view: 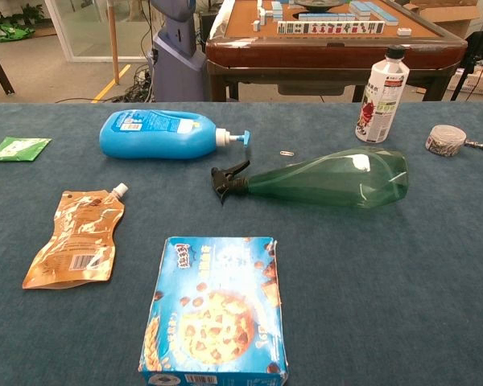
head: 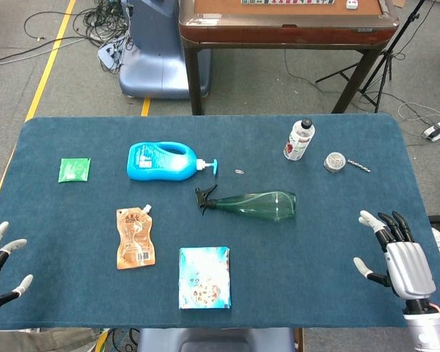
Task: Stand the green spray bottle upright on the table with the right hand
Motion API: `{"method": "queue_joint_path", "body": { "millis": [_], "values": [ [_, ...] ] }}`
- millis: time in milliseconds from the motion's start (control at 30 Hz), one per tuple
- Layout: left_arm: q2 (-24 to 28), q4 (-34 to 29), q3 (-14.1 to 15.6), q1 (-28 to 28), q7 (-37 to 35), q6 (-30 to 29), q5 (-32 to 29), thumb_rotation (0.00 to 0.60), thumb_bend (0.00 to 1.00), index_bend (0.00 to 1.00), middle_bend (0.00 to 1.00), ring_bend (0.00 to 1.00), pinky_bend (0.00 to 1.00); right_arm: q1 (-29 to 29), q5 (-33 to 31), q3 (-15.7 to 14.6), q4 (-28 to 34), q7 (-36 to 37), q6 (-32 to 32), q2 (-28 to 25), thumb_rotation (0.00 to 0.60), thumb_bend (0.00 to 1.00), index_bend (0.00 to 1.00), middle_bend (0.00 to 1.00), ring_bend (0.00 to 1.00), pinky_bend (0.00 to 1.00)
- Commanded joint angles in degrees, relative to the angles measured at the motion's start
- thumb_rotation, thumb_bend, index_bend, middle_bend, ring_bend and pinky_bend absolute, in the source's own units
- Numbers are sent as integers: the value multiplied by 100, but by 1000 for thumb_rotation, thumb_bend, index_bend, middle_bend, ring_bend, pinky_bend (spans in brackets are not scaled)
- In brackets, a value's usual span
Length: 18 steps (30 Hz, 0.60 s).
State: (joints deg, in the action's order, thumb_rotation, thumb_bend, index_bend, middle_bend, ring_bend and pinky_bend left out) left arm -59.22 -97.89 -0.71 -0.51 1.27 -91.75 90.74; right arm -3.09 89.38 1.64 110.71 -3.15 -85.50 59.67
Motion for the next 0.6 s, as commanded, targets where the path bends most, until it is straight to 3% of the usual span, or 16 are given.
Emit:
{"method": "queue_joint_path", "body": {
  "millis": [33,433,600],
  "values": [
    [-2,3,-1,0,-4,0,-6,600,255,260,23,45,31,1,-1,2,5,1,1,-2,600,224,138,248,96,0],
    [-4,55,1,-25,-68,-45,-9,600,255,261,23,45,31,-78,44,33,80,-99,89,-34,600,223,138,248,96,0],
    [-8,52,-1,-29,-67,-59,-4,600,255,261,23,45,31,-317,38,116,185,-99,402,-86,600,154,138,248,96,0]
  ]
}}
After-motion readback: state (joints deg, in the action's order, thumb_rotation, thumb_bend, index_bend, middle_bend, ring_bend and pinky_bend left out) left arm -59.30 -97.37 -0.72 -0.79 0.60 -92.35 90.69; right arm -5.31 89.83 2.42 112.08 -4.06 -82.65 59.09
